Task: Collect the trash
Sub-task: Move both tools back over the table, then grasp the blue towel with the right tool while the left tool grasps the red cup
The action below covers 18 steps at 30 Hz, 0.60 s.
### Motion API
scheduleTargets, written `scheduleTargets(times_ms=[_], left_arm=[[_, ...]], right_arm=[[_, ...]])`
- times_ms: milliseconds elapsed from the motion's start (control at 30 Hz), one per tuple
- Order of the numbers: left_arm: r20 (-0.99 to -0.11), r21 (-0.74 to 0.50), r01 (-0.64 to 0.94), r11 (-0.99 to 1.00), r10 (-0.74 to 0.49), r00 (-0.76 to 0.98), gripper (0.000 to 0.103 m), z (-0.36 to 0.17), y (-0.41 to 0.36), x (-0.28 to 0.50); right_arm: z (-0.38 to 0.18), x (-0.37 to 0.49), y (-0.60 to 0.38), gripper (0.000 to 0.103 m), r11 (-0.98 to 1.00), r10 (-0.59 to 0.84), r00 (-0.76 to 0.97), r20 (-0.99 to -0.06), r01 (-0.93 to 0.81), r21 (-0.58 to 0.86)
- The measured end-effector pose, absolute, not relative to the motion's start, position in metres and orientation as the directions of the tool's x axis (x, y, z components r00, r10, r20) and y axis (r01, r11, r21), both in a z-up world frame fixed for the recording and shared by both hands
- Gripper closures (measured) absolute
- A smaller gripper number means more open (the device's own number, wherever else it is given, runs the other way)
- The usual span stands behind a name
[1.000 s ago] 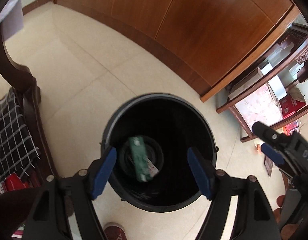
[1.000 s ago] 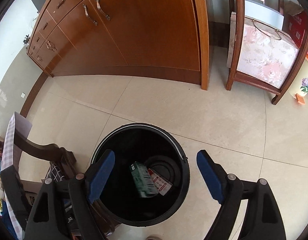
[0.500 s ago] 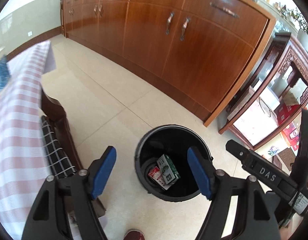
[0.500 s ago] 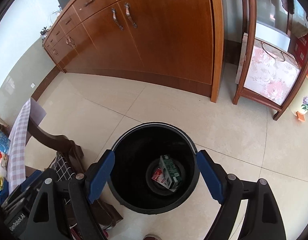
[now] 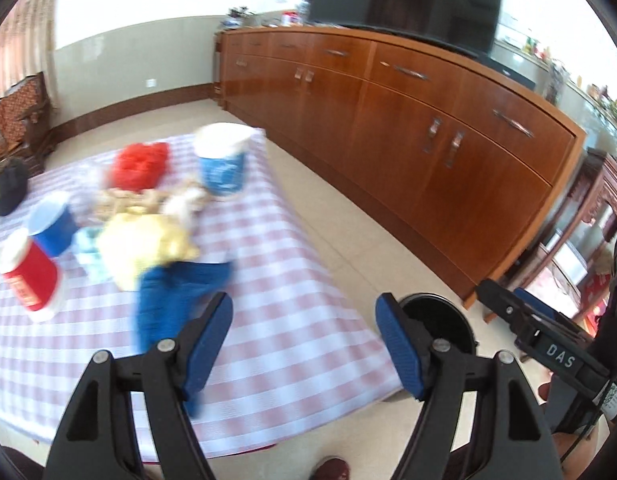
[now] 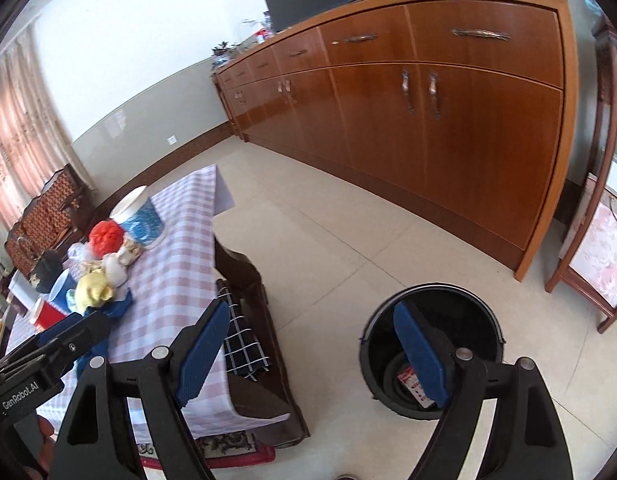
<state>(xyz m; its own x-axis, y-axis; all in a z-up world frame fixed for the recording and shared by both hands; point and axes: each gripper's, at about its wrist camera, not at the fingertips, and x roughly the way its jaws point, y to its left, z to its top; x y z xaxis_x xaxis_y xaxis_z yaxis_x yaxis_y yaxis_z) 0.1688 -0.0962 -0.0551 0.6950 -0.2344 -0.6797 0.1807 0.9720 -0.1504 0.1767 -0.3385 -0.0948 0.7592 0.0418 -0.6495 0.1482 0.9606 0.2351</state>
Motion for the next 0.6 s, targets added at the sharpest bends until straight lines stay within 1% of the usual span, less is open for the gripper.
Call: scheduleTargets(times_ms=[167, 367, 600], left_arm=[[-0.664, -0.126, 0.043, 0.991, -0.116, 0.739, 0.026, -0.053, -0.024, 0.161], [-0.668, -0.127, -0.105, 0.986, -0.007, 0.744, 0.026, -0.068, 0.046, 0.156], [-0.680, -0.140, -0.199, 0.970, 0.052, 0.731, 0.026, -0.089, 0.095, 0.157]], right_arm=[[-0.083, 0.186, -0.277, 0.017, 0.968, 0.142, 0.769, -0.623, 0.025, 0.251], [-0.079, 0.198, -0.208, 0.017, 0.964, 0.237, 0.747, -0.621, -0.101, 0.246], [-0.090, 0.211, -0.150, 0.017, 0.950, 0.307, 0.700, -0.645, -0.188, 0.249]])
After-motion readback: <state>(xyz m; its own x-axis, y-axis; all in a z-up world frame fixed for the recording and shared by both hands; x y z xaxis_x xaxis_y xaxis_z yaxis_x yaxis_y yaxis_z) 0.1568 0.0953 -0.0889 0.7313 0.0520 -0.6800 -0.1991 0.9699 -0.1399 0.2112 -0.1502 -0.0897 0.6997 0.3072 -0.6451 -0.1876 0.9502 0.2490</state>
